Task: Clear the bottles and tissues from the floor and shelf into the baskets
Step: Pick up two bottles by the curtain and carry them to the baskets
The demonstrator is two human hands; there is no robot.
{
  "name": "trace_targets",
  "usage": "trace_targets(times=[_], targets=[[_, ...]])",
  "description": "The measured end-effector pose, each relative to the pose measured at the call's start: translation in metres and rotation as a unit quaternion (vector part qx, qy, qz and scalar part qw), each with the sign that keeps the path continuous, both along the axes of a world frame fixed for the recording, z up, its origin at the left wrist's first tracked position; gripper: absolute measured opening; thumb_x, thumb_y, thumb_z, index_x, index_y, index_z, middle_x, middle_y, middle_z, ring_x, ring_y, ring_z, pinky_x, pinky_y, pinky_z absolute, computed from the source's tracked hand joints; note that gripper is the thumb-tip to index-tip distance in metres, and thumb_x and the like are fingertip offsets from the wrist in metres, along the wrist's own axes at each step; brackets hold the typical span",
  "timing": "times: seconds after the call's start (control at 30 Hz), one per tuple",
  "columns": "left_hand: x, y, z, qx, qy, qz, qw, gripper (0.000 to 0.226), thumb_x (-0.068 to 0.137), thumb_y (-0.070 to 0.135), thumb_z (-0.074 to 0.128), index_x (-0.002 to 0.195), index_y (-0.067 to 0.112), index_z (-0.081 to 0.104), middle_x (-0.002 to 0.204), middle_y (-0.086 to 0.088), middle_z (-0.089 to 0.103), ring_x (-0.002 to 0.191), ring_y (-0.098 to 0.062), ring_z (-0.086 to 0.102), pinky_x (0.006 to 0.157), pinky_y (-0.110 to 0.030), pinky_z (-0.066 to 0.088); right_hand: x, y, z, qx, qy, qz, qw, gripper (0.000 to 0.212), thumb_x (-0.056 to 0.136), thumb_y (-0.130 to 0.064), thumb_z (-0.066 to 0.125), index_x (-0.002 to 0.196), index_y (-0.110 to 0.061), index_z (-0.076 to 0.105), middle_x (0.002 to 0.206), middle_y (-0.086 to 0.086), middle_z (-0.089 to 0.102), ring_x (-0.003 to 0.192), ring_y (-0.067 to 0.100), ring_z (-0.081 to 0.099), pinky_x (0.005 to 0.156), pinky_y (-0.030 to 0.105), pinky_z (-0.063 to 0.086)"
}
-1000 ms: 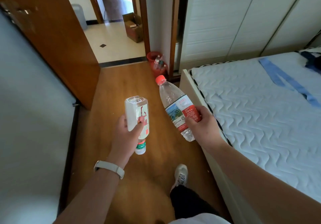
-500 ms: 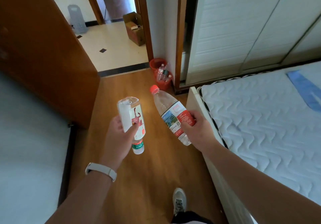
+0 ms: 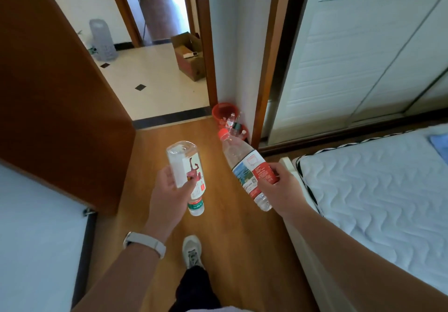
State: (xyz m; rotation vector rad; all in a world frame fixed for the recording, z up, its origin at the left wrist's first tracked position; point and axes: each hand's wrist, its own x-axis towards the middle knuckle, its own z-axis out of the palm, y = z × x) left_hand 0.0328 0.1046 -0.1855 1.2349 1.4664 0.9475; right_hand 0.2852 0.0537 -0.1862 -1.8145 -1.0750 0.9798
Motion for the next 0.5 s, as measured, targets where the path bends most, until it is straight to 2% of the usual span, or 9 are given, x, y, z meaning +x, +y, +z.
trace_targets(times=[0.2, 0.33, 0.5], targets=[[-0.032, 0.152, -0.017, -0.014, -0.013, -0.032, 0.999, 0.055, 0.081, 0.037, 0.078, 0.125, 0.029, 0.047, 0.124, 0.008, 0.061, 0.116, -0.017, 0.060, 0.089, -0.044, 0.057, -0.032, 0.126, -0.005, -0.027, -0.061, -0.045, 0.997, 0.038, 0.084, -0.039, 0.071, 0.116, -0.036, 0.051, 0.096, -0.015, 0.063, 0.078, 0.003, 0.066, 0.051, 0.014, 0.051], [-0.058, 0.250, -0.011, -0.019, -0.014, -0.054, 0.998, 0.055, 0.081, 0.034, 0.078, 0.127, 0.029, 0.047, 0.125, 0.007, 0.060, 0.117, -0.015, 0.058, 0.093, -0.045, 0.055, -0.059, 0.206, 0.003, -0.053, -0.156, -0.033, 0.986, 0.048, 0.084, -0.045, 0.070, 0.125, -0.032, 0.050, 0.107, -0.013, 0.061, 0.090, 0.005, 0.063, 0.064, 0.019, 0.056], [-0.069, 0.340, -0.013, -0.029, -0.019, -0.072, 0.997, 0.055, 0.082, 0.034, 0.078, 0.126, 0.031, 0.046, 0.125, 0.007, 0.059, 0.119, -0.017, 0.057, 0.096, -0.045, 0.053, -0.078, 0.277, 0.006, -0.056, -0.181, -0.035, 0.981, 0.050, 0.083, -0.043, 0.070, 0.127, -0.030, 0.050, 0.113, -0.011, 0.060, 0.096, 0.008, 0.062, 0.066, 0.018, 0.055]])
